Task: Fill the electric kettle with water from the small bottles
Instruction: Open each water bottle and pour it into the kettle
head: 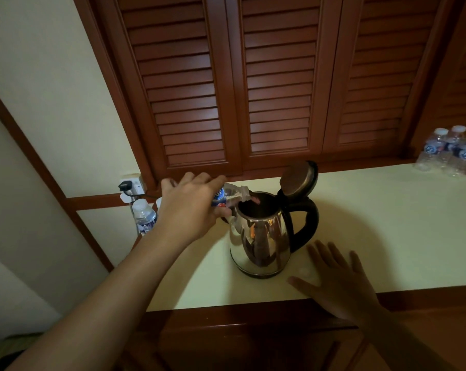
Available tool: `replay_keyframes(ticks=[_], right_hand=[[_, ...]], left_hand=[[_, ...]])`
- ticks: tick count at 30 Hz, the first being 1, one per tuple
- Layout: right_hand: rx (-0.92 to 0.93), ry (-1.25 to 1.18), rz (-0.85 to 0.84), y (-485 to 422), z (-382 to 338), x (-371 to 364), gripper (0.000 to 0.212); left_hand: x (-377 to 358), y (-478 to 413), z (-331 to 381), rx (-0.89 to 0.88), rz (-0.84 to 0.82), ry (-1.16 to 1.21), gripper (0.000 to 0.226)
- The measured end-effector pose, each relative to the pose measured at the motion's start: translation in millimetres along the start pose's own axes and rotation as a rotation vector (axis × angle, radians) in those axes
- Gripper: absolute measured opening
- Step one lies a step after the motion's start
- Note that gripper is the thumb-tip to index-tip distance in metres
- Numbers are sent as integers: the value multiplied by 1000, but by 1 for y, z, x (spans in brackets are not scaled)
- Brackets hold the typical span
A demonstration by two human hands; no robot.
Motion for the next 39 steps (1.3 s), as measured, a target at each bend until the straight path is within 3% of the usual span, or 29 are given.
replay_keyframes(ticks=[30, 39], right_hand=[[-13, -19, 27, 1, 1, 0, 107], [16, -98, 115, 5, 4, 4, 88]], left_hand=[[7, -17, 28, -341, 133, -206, 62], [12, -25, 42, -465, 162, -221, 56]])
Point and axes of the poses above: each hand's wrist, its own y-axis away from the middle knuckle, its own x-axis out of the back of the hand, z = x × y, the point moved 5 cm from there along -y, towards the middle knuckle, and after that the axes turned 9 degrees about y, right-handed, at the moved point
